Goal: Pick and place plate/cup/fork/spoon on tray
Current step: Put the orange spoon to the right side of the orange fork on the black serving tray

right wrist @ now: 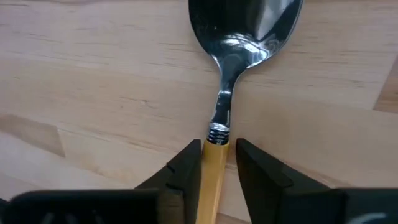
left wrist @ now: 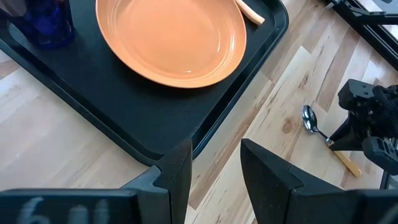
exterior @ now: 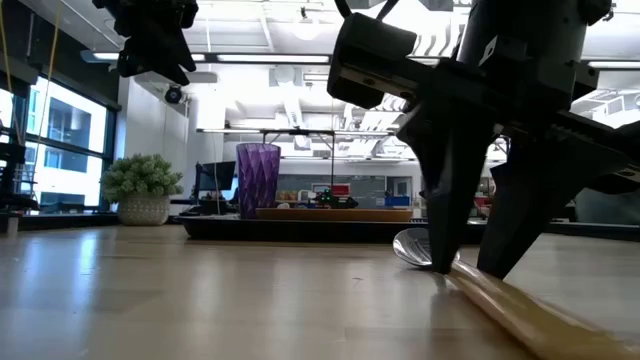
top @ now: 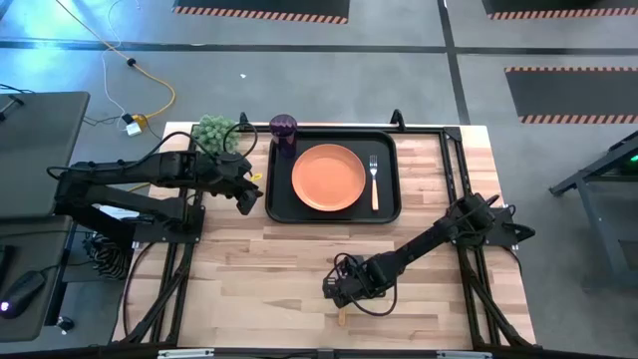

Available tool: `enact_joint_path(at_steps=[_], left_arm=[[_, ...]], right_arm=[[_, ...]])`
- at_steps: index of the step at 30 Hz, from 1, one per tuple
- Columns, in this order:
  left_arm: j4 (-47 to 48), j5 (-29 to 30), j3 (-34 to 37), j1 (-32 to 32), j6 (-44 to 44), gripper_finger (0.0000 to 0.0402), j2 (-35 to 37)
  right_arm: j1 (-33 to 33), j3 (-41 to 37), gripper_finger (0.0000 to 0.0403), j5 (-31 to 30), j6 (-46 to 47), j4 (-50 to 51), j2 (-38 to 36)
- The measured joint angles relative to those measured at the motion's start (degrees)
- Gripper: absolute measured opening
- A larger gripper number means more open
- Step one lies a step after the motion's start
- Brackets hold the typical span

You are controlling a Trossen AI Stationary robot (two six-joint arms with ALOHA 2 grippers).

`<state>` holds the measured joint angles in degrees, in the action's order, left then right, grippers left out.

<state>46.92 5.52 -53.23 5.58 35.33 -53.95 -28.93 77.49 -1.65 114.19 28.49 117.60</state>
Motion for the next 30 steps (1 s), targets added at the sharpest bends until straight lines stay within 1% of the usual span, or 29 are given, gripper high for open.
enact_joint_path(at_steps=[7,10,14,21,28,30], left_arm=[[0.0,0.0,0.0,0.0,0.0,0.0125,0.0],[0.0,0.0,0.0,0.0,-0.1,0.0125,0.0],[0.0,0.0,0.0,0.0,-1.6,0.0125,0.0],[0.0,0.0,0.0,0.0,-2.9,0.0125,0.0],[0.0,0.0,0.0,0.0,-3.0,0.0125,0.0],[0.0,0.0,0.0,0.0,-3.0,0.0125,0.0]], right_arm=[[-0.2,0.0,0.0024,-2.3,0.9,0.6,0.0],[-0.1,0.0,0.0007,-3.1,0.9,0.6,0.1],[0.0,0.0,0.0000,-3.3,1.3,0.8,0.1],[0.0,0.0,0.0000,-3.1,2.4,0.8,0.2],[0.0,-0.1,0.0000,-2.8,2.3,0.1,0.2],[0.0,-0.2,0.0000,-2.8,1.0,-0.1,0.2]])
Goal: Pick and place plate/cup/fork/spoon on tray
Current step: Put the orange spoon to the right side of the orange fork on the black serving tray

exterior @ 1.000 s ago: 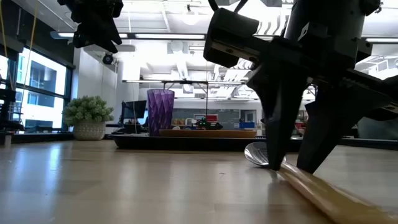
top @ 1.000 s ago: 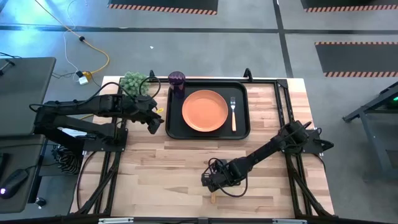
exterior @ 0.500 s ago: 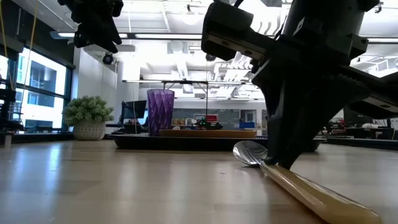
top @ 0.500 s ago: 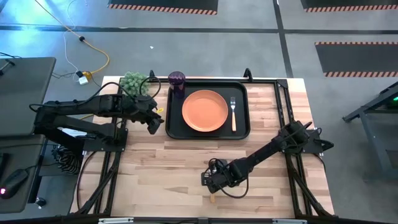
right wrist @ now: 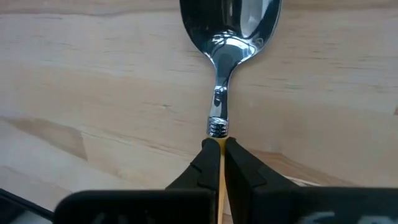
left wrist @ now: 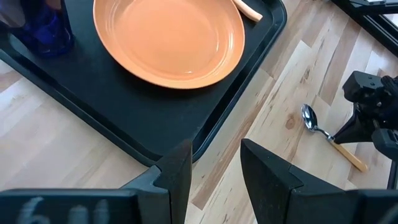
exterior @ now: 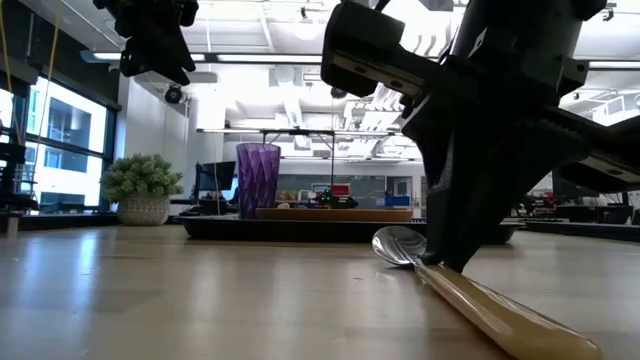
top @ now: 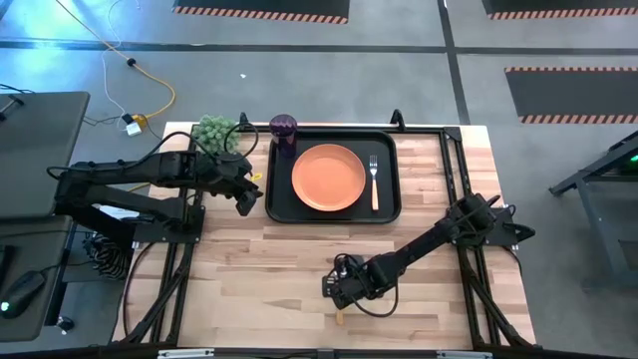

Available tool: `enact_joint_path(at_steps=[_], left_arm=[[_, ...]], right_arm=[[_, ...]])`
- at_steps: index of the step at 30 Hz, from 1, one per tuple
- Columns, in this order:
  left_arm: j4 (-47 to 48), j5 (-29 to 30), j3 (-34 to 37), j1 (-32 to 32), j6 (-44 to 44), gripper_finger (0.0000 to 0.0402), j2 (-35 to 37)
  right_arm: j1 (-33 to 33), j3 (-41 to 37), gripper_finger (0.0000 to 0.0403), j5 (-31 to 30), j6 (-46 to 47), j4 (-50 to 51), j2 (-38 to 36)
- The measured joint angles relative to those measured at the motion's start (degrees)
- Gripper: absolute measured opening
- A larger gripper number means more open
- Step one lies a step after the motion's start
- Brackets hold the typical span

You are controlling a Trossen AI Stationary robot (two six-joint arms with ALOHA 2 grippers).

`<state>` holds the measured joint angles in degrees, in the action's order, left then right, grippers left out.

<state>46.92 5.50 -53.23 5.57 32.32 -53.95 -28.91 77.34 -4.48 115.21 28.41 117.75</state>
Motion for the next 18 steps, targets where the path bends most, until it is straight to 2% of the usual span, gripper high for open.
enact_joint_path(at_steps=[11,18], left_arm=[[0.0,0.0,0.0,0.0,0.3,0.0125,0.0],[0.0,0.0,0.0,0.0,0.6,0.0125,0.0]], right_arm=[[0.2,0.0,0.0006,1.6,-1.7,-0.4,-0.1],[0.2,-0.1,0.0067,1.6,-2.1,-0.2,-0.6]])
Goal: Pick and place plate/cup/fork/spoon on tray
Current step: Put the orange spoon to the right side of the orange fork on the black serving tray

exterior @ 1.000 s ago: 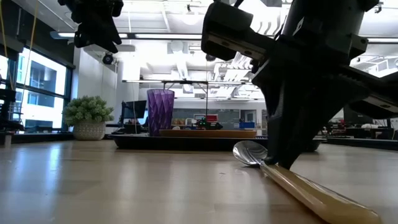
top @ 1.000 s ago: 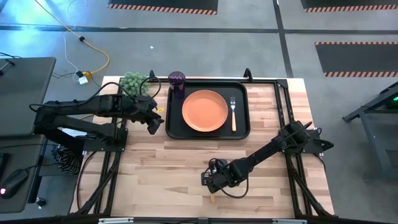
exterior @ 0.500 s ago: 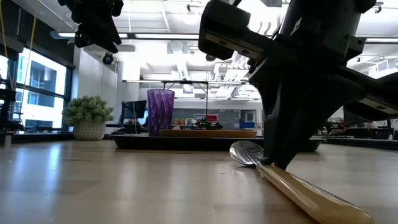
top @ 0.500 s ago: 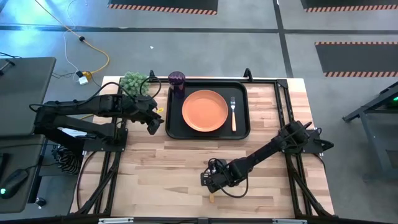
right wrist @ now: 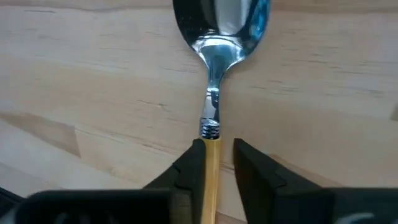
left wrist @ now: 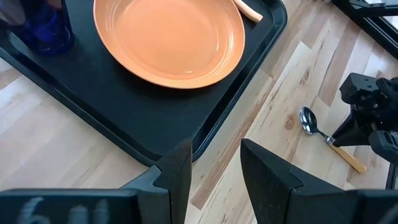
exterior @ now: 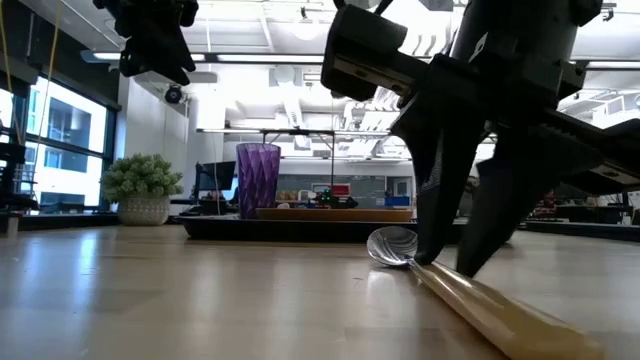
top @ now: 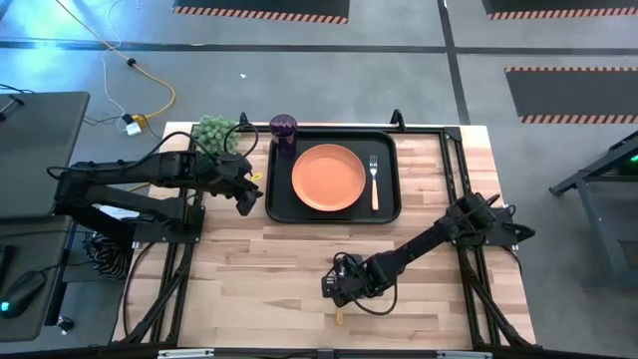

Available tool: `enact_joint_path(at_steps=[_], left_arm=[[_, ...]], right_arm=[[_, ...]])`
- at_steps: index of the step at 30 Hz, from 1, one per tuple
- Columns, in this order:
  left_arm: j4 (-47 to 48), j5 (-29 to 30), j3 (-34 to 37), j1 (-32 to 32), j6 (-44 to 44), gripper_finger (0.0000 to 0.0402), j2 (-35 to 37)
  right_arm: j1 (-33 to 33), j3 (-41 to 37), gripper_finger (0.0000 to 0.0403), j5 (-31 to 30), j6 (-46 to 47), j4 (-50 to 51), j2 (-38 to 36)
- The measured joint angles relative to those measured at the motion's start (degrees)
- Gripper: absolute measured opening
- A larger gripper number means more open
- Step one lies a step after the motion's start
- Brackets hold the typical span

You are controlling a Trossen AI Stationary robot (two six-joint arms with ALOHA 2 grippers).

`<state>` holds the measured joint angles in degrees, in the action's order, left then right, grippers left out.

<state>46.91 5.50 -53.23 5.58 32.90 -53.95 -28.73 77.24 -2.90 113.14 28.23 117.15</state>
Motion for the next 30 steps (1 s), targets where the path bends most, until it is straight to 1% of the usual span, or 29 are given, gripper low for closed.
enact_joint_path(at_steps=[3,6,10,14,21,25,30], left_arm=[[0.0,0.0,0.0,0.0,0.0,0.0125,0.0],[0.0,0.0,0.0,0.0,0.0,0.0125,0.0],[0.0,0.0,0.0,0.0,0.0,0.0125,0.0],[-0.1,0.0,0.0,0.0,0.0,0.0125,0.0],[-0.1,0.0,0.0,0.0,0.0,0.0125,0.0],[-0.1,0.0,0.0,0.0,0.0,0.0125,0.0],[0.0,0.0,0.0,0.0,-0.1,0.0125,0.0]], right_arm=[[0.0,-0.1,0.0092,0.4,1.6,0.6,-0.6],[0.0,0.0,0.0102,0.2,2.4,1.9,-1.4],[0.0,3.0,0.0101,0.7,2.2,4.8,-2.0],[0.6,6.5,0.0101,-0.1,-0.7,7.0,-2.0],[2.5,11.1,0.0101,-0.1,-4.0,18.8,-2.1],[3.0,10.4,0.0100,0.0,-5.5,19.5,-2.1],[3.1,8.6,0.0100,0.5,-5.4,16.8,-0.9]])
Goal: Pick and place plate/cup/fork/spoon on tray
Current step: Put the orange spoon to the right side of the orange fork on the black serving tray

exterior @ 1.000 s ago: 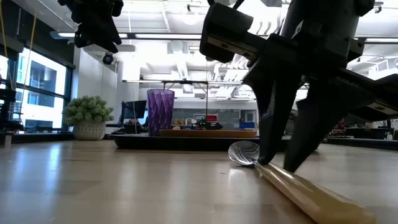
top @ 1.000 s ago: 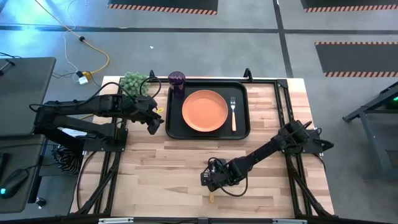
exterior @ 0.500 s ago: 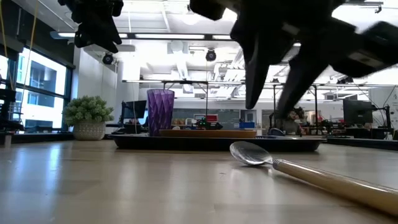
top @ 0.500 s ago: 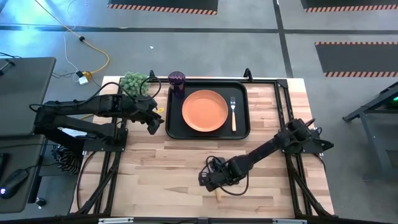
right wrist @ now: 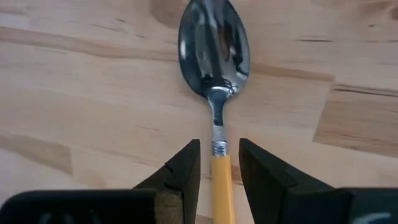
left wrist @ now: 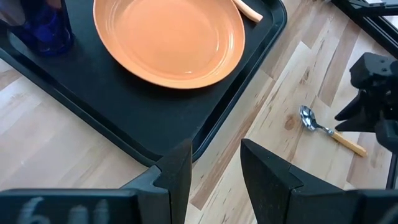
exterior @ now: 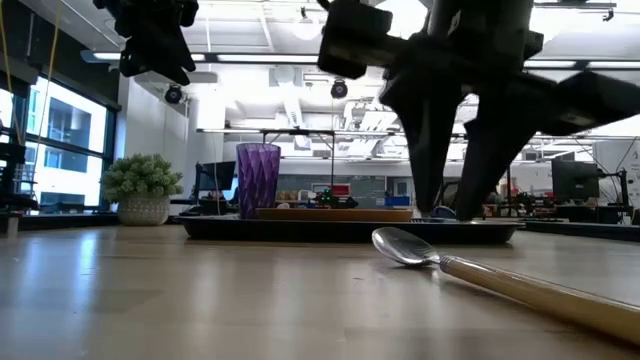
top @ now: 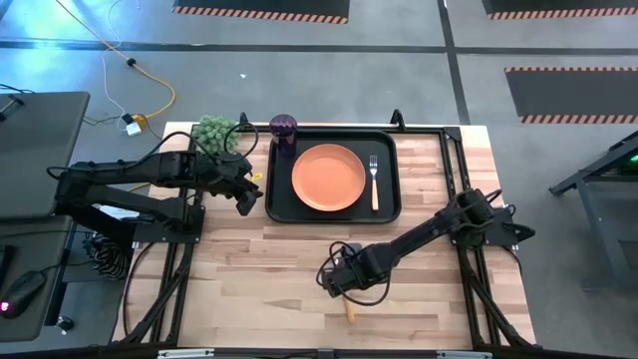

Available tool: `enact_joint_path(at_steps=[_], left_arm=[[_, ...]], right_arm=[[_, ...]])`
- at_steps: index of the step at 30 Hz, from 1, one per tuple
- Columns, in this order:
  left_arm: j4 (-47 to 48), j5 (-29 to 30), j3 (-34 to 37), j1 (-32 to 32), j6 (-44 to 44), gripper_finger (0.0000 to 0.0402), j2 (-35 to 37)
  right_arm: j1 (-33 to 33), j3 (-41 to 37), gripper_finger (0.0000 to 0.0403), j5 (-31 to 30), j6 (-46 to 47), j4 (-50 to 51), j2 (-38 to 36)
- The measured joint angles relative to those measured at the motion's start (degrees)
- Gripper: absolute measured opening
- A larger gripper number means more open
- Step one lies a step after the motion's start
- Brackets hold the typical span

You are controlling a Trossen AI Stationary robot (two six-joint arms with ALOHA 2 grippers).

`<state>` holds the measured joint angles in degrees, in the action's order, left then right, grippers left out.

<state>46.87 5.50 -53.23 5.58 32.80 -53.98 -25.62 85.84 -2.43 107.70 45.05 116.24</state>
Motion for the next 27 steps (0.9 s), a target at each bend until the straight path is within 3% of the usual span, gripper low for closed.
enact_joint_path(at_steps=[27], left_arm=[[0.0,0.0,0.0,0.0,0.0,0.0125,0.0]], right_arm=[[-0.3,-0.1,0.0100,-0.5,-3.2,-2.5,3.8]])
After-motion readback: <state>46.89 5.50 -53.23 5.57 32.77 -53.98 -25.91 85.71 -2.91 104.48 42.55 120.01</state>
